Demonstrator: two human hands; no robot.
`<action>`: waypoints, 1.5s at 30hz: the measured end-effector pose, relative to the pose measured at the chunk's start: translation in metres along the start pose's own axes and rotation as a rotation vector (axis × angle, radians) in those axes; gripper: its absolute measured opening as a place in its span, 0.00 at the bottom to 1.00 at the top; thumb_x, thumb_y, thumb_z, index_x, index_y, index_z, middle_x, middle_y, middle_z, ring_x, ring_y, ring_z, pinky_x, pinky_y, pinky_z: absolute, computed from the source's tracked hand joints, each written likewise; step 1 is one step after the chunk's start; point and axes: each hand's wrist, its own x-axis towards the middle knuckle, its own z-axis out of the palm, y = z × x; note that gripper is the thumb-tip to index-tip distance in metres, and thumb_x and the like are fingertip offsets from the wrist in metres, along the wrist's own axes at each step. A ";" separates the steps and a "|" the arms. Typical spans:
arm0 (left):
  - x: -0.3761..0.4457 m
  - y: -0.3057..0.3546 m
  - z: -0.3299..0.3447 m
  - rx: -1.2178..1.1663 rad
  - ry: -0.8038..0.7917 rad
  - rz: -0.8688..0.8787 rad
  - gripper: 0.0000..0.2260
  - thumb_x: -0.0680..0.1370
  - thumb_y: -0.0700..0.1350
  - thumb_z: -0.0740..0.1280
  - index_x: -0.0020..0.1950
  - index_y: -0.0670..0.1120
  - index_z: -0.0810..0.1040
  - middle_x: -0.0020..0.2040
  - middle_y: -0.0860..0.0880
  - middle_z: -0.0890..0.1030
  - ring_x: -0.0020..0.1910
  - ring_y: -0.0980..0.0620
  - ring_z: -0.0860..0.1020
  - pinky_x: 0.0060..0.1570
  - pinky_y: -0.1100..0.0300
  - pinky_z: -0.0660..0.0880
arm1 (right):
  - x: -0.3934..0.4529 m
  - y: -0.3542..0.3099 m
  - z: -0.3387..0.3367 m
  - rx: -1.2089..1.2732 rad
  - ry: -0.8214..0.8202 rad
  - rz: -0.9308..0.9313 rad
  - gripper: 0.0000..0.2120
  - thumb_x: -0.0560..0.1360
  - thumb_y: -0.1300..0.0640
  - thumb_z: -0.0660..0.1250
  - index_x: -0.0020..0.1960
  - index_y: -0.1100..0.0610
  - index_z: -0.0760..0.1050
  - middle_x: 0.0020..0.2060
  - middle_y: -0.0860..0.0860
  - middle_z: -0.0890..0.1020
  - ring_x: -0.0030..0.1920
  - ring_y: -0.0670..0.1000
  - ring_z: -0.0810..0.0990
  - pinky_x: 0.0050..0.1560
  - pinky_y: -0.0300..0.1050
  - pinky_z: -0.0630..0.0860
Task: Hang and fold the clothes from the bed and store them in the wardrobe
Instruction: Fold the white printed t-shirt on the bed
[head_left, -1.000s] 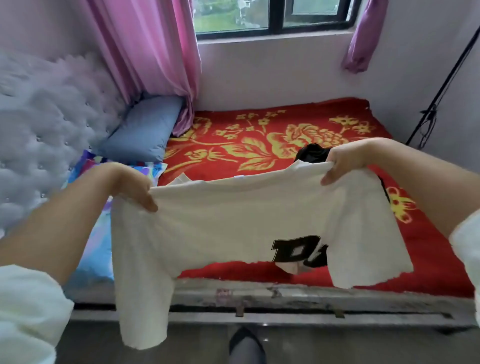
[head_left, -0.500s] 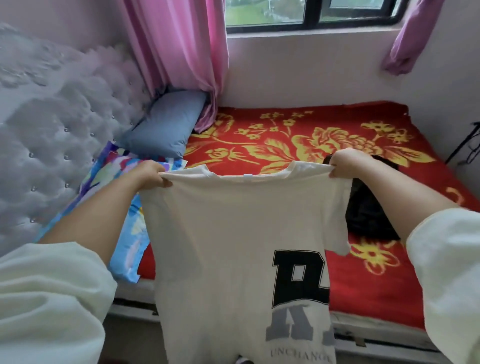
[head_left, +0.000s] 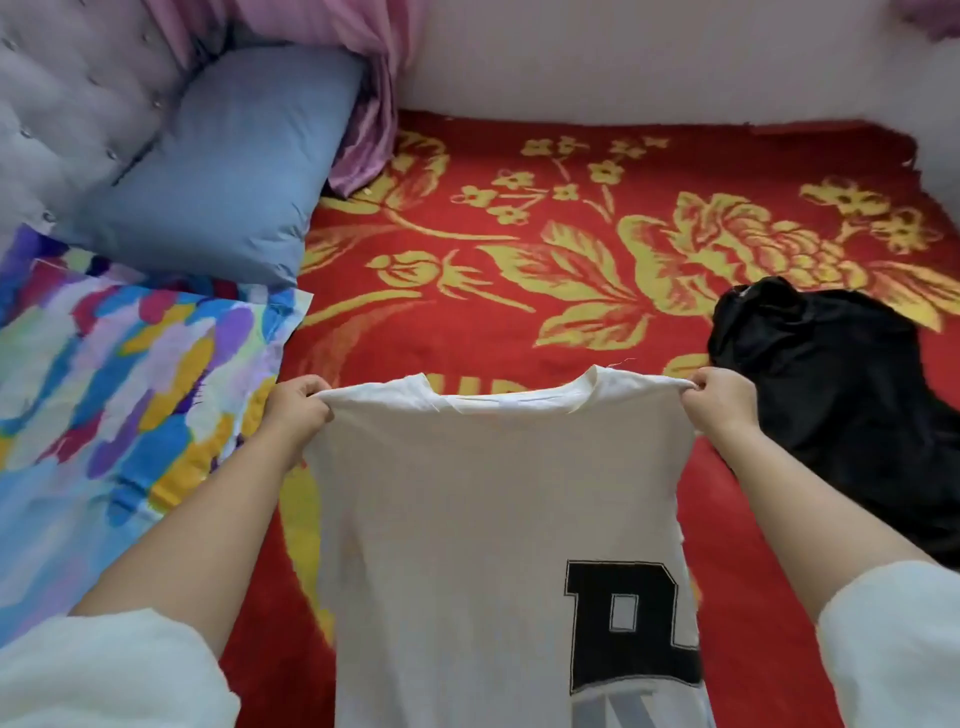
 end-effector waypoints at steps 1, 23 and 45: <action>0.025 -0.003 0.014 -0.089 0.014 -0.035 0.16 0.69 0.24 0.57 0.29 0.44 0.65 0.26 0.47 0.66 0.28 0.50 0.62 0.24 0.65 0.57 | 0.018 -0.002 0.017 0.041 0.021 -0.003 0.07 0.71 0.68 0.59 0.37 0.70 0.73 0.35 0.66 0.75 0.41 0.62 0.73 0.39 0.49 0.67; 0.252 -0.091 0.230 0.625 0.352 0.084 0.20 0.78 0.37 0.59 0.70 0.35 0.64 0.70 0.32 0.62 0.70 0.35 0.58 0.68 0.41 0.50 | 0.238 0.015 0.266 -0.348 0.254 -0.116 0.19 0.76 0.59 0.49 0.59 0.68 0.70 0.56 0.69 0.70 0.57 0.67 0.67 0.54 0.58 0.61; 0.106 0.022 0.411 0.670 -0.205 0.687 0.33 0.73 0.52 0.40 0.71 0.37 0.64 0.73 0.40 0.62 0.72 0.43 0.61 0.70 0.48 0.54 | 0.134 0.128 0.187 0.509 -0.472 0.318 0.08 0.75 0.62 0.65 0.53 0.62 0.69 0.31 0.54 0.74 0.30 0.49 0.74 0.35 0.41 0.76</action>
